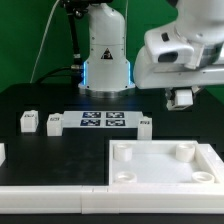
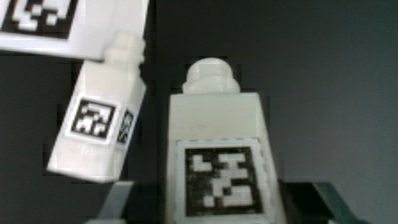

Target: Assemble one leg

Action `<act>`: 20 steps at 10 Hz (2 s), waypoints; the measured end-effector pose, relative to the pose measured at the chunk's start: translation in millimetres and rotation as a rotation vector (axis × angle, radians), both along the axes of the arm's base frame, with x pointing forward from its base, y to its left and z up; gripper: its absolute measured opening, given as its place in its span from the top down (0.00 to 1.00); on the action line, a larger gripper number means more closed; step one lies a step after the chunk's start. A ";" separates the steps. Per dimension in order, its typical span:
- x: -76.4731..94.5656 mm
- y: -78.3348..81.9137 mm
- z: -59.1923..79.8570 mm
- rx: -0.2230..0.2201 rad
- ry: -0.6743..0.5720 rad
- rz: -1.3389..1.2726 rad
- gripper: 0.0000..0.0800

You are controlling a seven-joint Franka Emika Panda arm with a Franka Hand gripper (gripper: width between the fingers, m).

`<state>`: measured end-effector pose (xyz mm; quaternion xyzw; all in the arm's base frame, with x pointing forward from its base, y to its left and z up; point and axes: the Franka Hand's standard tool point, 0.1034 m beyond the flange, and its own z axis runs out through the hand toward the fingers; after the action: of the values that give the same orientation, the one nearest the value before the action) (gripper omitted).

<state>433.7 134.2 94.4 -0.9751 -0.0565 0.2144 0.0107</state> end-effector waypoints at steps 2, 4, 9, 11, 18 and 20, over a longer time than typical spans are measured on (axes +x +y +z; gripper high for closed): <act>14.4 2.4 2.6 0.026 -0.173 -0.009 0.64; 14.0 2.0 1.9 0.049 -0.332 -0.012 0.64; 57.5 -24.8 22.1 0.095 -0.516 0.089 0.64; 54.3 -21.6 18.3 0.097 -0.526 0.094 0.64; 151.6 -21.1 24.6 0.141 -0.584 0.186 0.64; 160.4 -18.5 21.4 0.150 -0.599 0.214 0.64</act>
Offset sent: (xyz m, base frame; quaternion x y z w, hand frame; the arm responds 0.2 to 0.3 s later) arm 0.0000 0.0000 0.0000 0.0000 0.1593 0.0000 0.9872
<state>594.1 115.8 115.8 -0.9798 -0.1748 -0.0870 0.0428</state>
